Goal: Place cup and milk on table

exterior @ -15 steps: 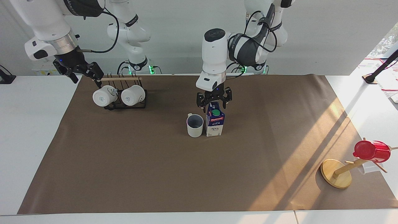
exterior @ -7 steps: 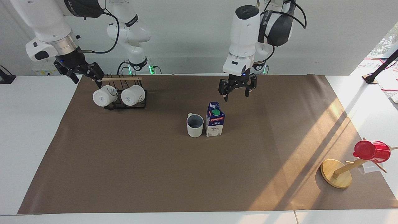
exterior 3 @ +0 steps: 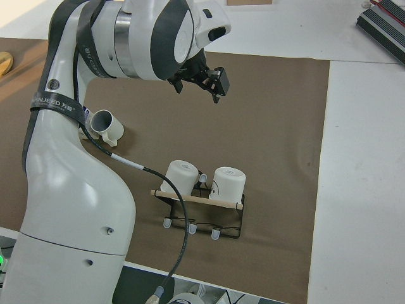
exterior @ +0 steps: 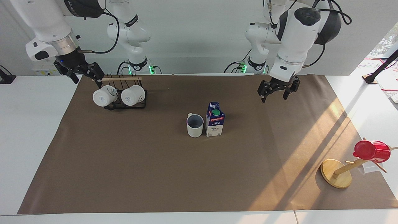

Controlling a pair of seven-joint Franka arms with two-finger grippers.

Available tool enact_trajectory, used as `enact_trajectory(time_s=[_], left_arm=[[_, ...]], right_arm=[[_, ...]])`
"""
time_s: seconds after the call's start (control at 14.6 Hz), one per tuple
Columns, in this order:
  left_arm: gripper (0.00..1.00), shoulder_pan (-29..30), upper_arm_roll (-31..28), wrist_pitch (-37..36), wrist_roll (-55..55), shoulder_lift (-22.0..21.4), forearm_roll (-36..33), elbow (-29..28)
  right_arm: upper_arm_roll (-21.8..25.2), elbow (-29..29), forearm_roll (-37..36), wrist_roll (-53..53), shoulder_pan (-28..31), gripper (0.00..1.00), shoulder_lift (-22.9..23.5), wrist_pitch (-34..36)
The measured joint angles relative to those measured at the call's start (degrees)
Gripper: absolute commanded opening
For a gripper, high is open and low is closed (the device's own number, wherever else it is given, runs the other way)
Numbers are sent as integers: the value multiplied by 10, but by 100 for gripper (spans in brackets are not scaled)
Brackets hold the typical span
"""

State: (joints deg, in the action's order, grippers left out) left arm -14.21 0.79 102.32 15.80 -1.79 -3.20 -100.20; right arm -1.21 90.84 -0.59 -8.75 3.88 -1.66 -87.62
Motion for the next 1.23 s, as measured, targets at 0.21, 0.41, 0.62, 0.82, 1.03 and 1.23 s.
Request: enact_trajectory(time_s=[0.21, 0.41, 0.62, 0.82, 1.03, 1.23], left_arm=[[100, 52, -2, -53, -83, -7, 7, 41], [100, 90, -2, -103, -127, -1, 19, 89], [100, 124, -3, -142, -170, 14, 27, 128], [100, 133, -2, -152, -181, 26, 28, 149], [100, 133, 2, -152, -181, 30, 29, 156], [100, 132, 3, -151, -181, 32, 29, 156]], right_arm=[[0, 0, 0, 0, 0, 100, 0, 0], [0, 0, 0, 0, 0, 100, 0, 0], [0, 0, 0, 0, 0, 100, 0, 0], [0, 0, 0, 0, 0, 100, 0, 0], [0, 0, 0, 0, 0, 100, 0, 0], [0, 0, 0, 0, 0, 100, 0, 0]])
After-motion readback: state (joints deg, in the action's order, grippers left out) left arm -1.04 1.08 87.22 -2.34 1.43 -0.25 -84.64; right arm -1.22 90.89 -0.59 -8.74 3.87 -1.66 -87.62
